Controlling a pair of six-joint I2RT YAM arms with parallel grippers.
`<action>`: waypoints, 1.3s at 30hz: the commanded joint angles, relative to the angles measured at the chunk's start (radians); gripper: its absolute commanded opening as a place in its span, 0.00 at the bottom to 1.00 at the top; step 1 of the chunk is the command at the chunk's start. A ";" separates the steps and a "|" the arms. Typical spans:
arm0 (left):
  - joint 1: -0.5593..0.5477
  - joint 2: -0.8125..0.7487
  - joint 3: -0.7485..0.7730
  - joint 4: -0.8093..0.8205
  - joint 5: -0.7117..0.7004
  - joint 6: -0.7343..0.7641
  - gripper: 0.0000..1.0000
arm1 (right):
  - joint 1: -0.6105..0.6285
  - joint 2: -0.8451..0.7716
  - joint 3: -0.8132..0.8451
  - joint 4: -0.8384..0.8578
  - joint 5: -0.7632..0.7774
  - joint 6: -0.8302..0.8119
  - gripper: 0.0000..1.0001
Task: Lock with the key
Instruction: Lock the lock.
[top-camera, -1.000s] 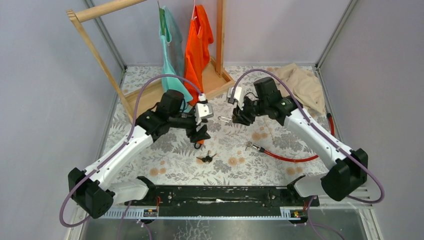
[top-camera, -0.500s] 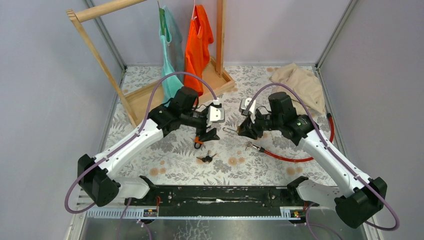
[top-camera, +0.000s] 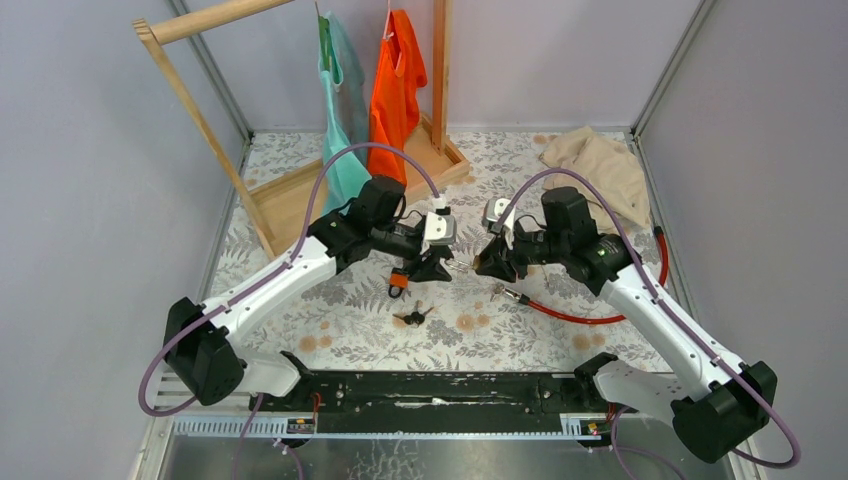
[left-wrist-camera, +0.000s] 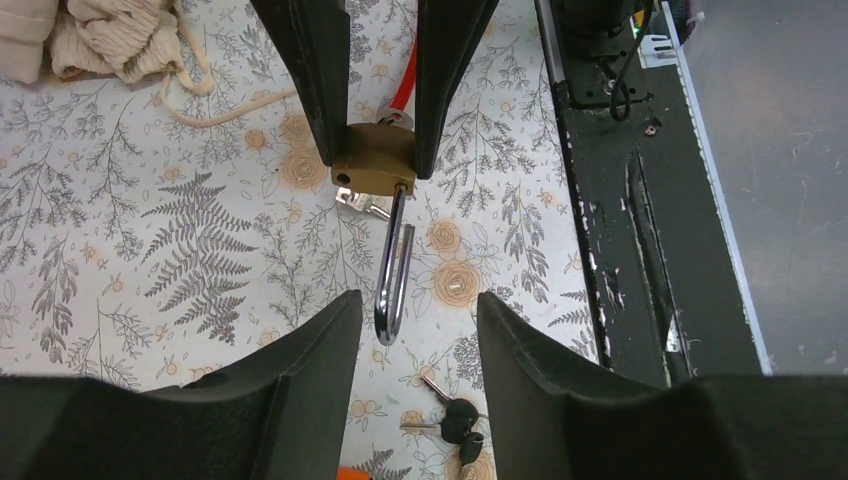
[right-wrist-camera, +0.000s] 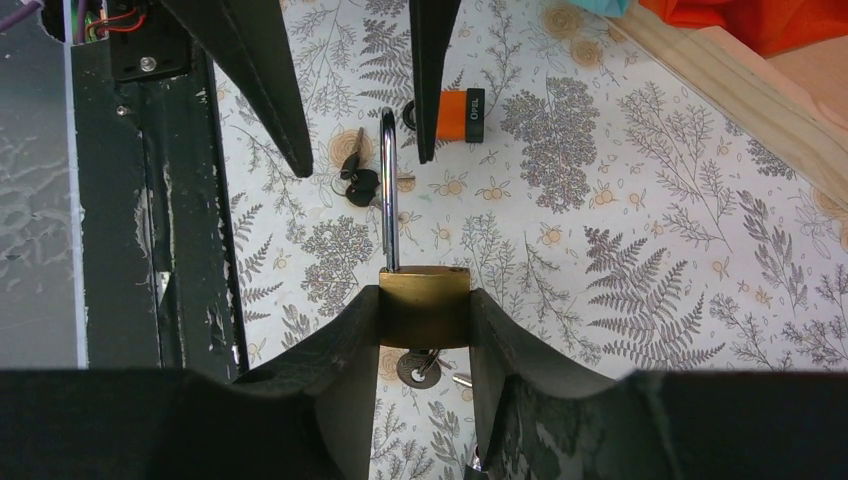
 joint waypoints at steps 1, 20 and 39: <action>-0.006 -0.018 -0.032 0.097 0.022 -0.038 0.51 | -0.011 -0.022 0.001 0.046 -0.066 0.015 0.00; -0.020 0.034 0.006 0.098 0.034 -0.094 0.29 | -0.010 -0.019 -0.004 0.051 -0.099 0.026 0.00; -0.019 0.006 -0.006 0.114 0.032 -0.124 0.00 | -0.011 0.025 0.037 0.027 -0.104 0.043 0.16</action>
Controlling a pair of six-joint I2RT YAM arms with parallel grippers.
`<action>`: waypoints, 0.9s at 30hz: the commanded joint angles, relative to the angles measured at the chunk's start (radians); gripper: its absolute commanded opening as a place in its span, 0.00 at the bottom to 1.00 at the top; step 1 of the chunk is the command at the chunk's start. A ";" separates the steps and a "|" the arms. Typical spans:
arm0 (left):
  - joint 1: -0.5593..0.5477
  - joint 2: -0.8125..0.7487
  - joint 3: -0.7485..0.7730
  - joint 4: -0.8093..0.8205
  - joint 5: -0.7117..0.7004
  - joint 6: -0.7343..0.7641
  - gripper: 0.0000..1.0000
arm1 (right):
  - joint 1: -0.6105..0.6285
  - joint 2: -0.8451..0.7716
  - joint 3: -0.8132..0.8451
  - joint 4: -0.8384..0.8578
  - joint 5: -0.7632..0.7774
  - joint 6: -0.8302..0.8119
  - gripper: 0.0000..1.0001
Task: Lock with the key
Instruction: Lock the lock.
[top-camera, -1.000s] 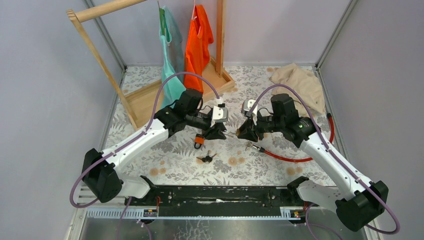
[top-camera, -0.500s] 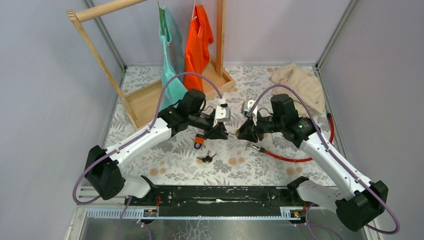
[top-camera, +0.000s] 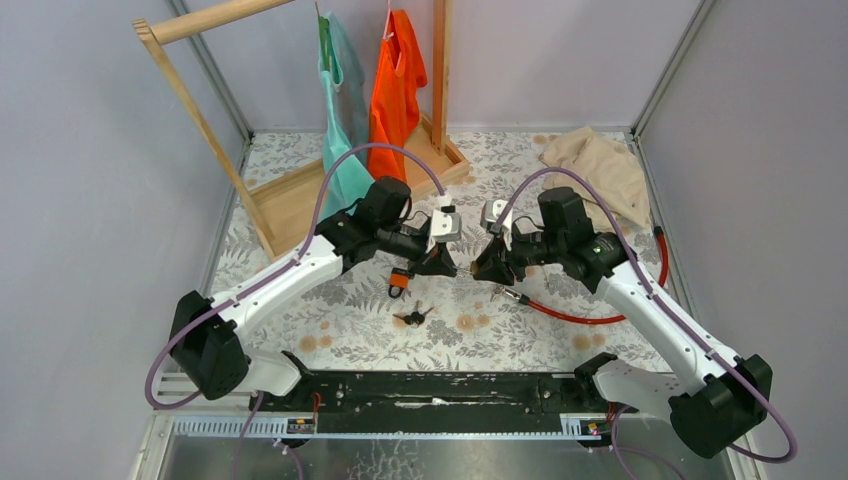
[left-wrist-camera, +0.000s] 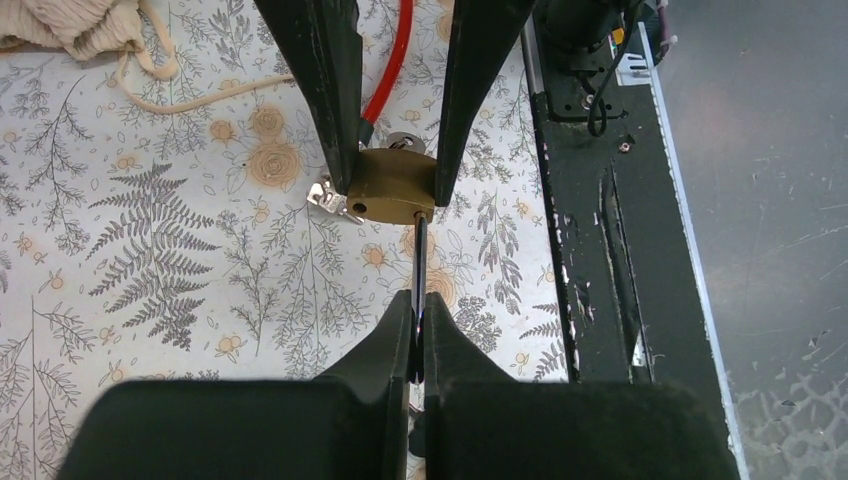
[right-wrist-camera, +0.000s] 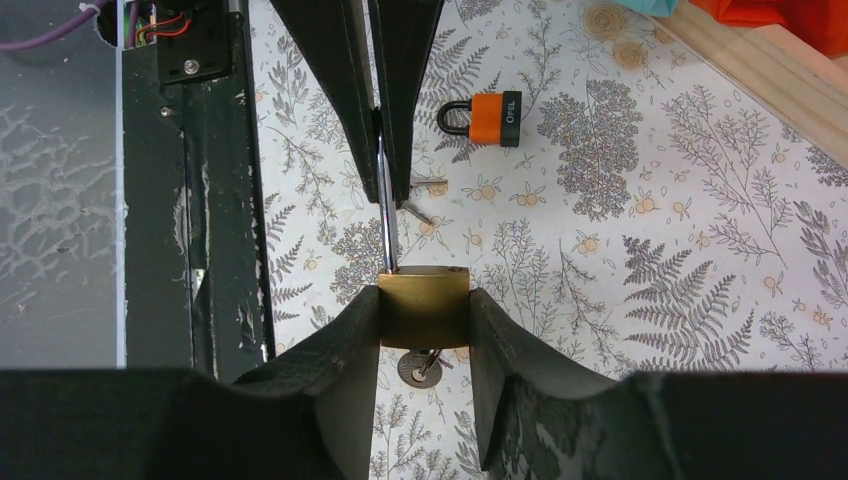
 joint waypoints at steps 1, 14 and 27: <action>-0.002 -0.038 -0.001 0.085 0.017 -0.039 0.00 | -0.003 0.000 0.058 0.026 -0.020 0.039 0.29; 0.102 -0.088 0.033 0.214 0.177 -0.279 0.00 | -0.004 0.041 0.280 -0.104 -0.011 -0.022 0.99; 0.102 -0.108 -0.011 0.341 0.180 -0.406 0.00 | -0.004 -0.010 0.162 0.012 -0.107 0.066 0.72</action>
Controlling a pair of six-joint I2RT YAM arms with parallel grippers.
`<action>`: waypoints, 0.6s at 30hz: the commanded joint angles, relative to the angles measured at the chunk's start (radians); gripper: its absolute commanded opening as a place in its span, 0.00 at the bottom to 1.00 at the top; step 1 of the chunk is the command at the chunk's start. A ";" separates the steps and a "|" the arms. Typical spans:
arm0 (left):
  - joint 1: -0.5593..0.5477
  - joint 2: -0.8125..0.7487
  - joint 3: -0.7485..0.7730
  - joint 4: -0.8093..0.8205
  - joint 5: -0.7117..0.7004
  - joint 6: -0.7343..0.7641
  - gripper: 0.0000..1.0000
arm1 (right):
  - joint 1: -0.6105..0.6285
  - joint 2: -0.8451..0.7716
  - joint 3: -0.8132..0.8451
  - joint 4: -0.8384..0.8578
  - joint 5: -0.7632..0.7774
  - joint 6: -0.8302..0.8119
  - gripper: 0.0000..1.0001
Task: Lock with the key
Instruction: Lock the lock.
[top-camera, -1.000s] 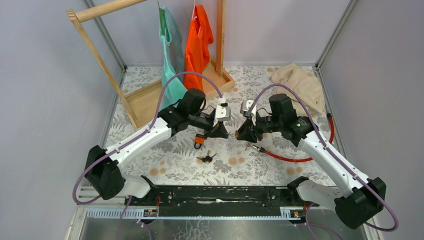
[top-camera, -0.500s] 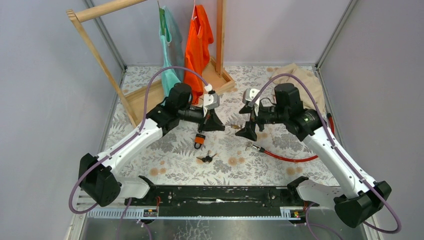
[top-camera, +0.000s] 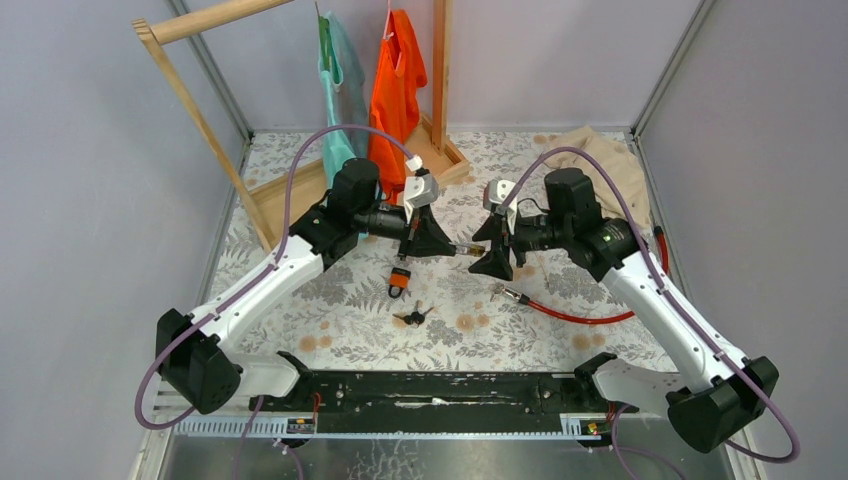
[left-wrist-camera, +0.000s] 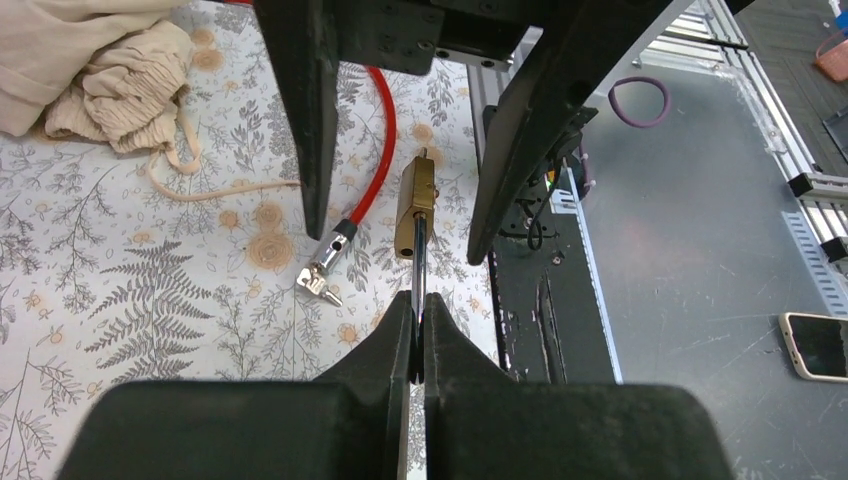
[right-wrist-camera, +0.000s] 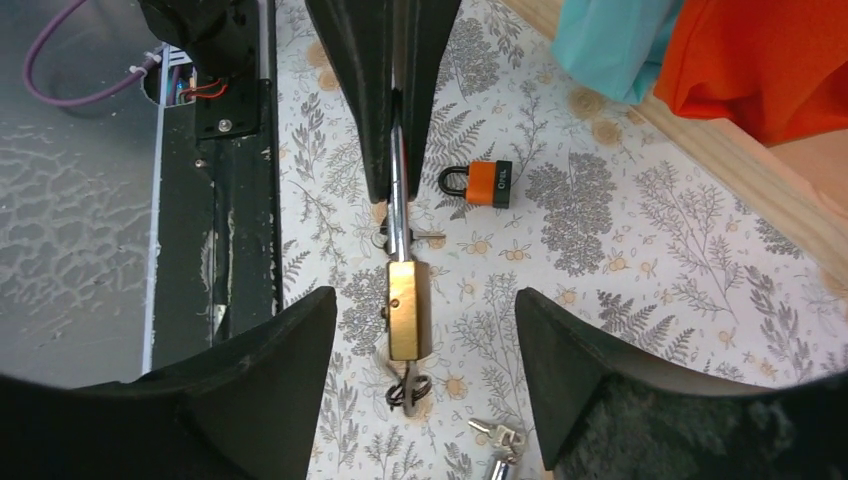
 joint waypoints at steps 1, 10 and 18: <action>0.000 -0.023 -0.016 0.125 0.024 -0.063 0.00 | -0.002 -0.055 -0.021 0.070 -0.054 0.046 0.69; 0.004 -0.026 -0.037 0.155 0.025 -0.084 0.00 | -0.016 -0.104 -0.045 0.111 -0.018 0.071 0.52; 0.009 -0.032 -0.046 0.174 0.032 -0.099 0.00 | -0.025 -0.101 -0.065 0.113 -0.005 0.061 0.45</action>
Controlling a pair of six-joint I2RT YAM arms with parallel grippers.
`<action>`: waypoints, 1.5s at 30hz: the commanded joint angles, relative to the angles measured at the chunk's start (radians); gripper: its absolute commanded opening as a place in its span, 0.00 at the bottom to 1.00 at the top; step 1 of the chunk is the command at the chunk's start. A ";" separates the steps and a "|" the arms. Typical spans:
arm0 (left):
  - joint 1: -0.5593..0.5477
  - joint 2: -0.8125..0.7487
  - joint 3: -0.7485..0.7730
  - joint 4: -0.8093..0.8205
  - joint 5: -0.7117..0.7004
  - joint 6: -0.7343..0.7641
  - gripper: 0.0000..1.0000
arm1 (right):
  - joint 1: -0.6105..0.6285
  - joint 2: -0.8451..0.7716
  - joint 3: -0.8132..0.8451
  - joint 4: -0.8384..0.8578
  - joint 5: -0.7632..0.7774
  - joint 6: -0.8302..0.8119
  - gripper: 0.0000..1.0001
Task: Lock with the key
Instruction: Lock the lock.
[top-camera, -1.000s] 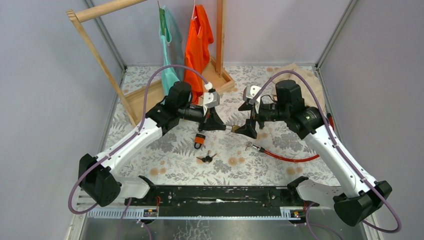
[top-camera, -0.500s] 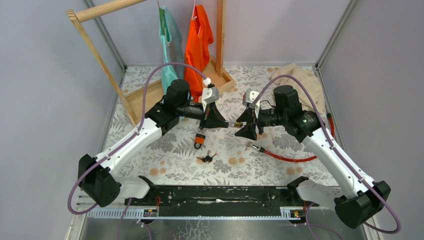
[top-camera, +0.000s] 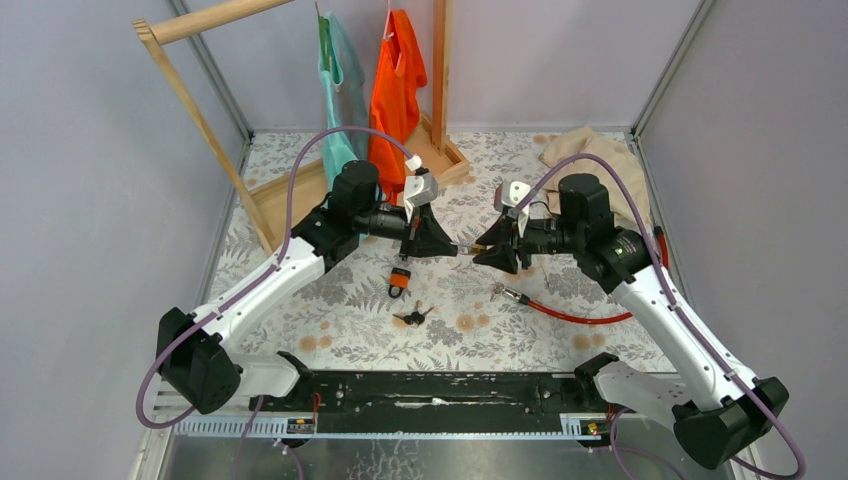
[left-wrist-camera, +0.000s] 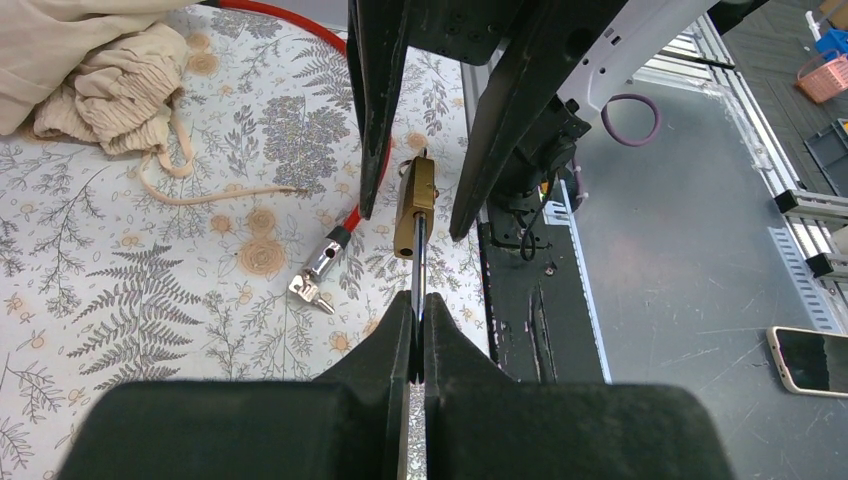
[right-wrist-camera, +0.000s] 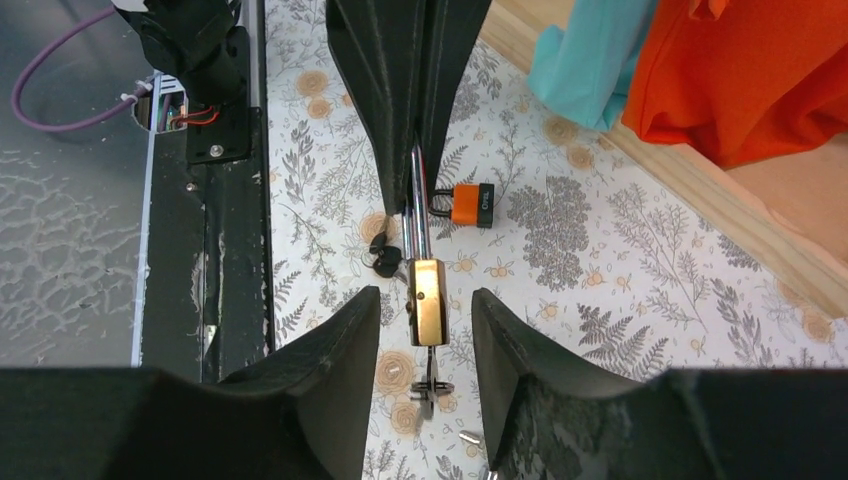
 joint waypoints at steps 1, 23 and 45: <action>0.009 -0.032 -0.013 0.088 0.030 -0.021 0.00 | -0.012 -0.009 -0.015 0.036 -0.001 0.008 0.44; 0.016 -0.023 -0.024 0.116 0.019 -0.018 0.00 | -0.020 0.010 -0.030 0.102 -0.095 0.108 0.00; -0.013 0.007 -0.068 0.233 0.081 -0.099 0.00 | -0.020 0.036 -0.059 0.217 -0.098 0.205 0.00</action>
